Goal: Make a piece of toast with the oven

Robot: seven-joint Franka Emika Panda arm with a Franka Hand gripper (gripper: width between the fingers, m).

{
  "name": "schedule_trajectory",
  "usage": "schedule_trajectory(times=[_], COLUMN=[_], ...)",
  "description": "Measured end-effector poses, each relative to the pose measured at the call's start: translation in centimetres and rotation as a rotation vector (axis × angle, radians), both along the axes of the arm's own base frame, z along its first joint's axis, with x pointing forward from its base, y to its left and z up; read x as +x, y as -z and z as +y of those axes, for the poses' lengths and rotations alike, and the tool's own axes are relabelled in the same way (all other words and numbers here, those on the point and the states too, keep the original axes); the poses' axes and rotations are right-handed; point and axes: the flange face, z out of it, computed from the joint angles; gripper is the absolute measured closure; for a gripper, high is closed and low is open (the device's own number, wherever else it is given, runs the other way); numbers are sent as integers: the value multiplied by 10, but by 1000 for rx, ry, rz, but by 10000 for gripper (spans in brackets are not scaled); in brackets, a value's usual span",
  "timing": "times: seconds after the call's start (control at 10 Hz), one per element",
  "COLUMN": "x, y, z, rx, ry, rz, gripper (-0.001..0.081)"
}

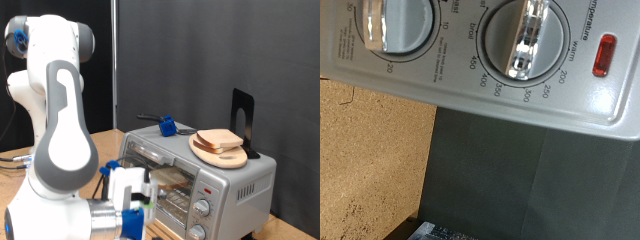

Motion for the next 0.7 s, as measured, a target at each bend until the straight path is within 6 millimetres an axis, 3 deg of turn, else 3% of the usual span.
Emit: schedule_trajectory(times=[0.3,0.7], x=[-10,0], y=[-6,4], z=[8,14], rx=[95,114], ry=[-118,-217], rz=[87,230], gripper=[6,6])
